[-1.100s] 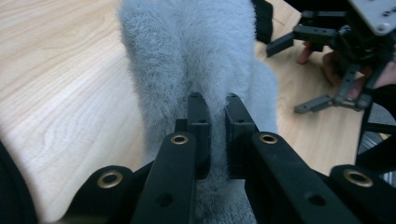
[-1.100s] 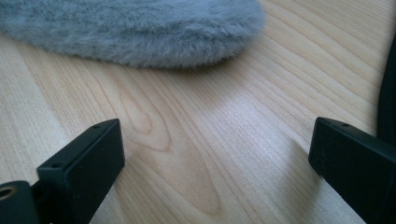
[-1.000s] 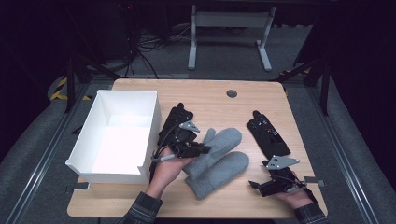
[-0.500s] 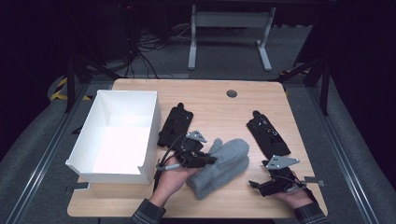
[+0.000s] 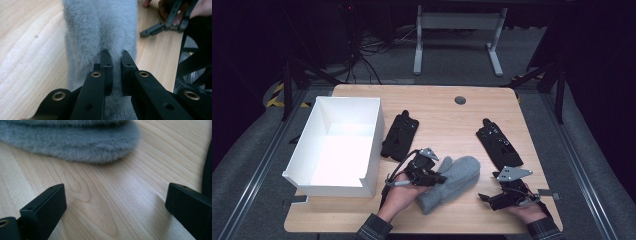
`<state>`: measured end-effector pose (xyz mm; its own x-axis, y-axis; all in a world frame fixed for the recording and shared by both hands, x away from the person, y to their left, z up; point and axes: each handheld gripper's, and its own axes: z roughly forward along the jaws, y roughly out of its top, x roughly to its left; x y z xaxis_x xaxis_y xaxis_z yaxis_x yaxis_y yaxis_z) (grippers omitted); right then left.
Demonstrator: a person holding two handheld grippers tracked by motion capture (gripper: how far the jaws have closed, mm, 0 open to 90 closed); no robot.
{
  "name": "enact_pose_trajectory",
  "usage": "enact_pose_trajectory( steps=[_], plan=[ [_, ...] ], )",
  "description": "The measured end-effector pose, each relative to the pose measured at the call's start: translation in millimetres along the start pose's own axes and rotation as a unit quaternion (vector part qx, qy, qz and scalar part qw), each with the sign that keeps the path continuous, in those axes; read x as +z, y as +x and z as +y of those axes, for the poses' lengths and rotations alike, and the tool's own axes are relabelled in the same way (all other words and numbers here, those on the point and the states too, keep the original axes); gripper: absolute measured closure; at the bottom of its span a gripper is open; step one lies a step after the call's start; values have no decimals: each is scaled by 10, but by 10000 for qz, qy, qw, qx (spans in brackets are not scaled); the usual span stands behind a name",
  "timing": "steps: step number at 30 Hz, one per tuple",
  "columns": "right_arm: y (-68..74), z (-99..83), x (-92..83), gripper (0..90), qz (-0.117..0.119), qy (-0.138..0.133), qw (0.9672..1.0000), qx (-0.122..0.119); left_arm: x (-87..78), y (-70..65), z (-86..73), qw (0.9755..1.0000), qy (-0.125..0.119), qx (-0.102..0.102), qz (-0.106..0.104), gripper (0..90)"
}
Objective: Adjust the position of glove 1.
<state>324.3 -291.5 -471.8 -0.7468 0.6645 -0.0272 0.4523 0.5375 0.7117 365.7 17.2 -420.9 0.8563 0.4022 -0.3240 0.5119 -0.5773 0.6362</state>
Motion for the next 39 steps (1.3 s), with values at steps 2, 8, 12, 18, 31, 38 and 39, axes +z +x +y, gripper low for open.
enact_pose_trajectory(
  steps=[2, 8, 12, 18, 31, 38, 39],
  plan=[
    [0, 1, 2, 38, 4, 0, 10000, 3, 39, -30, 3, 9999, 104, 98, 96, 844],
    [0, 2, 2, 38, 3, 0, 10000, 3, 43, -52, 6, 9997, 83, 176, 135, 732],
    [-1, 2, 2, 38, 6, 2, 10000, -1, -45, -53, 53, 9996, -26, 253, 143, 511],
    [0, 2, 1, 38, 8, 4, 10000, 3, -193, -18, 117, 9982, -289, 435, 282, 367],
    [-1, 2, 2, 38, 7, 2, 10000, -1, -130, 239, 171, 9986, -169, 159, 477, 199],
    [-3, 8, 9, 38, 3, -1, 10000, 13, 80, 210, 121, 9983, 182, 211, 521, 201],
    [-3, 8, 9, 38, 3, -1, 10000, 13, 80, 210, 121, 9983, 182, 211, 521, 200]
  ],
)
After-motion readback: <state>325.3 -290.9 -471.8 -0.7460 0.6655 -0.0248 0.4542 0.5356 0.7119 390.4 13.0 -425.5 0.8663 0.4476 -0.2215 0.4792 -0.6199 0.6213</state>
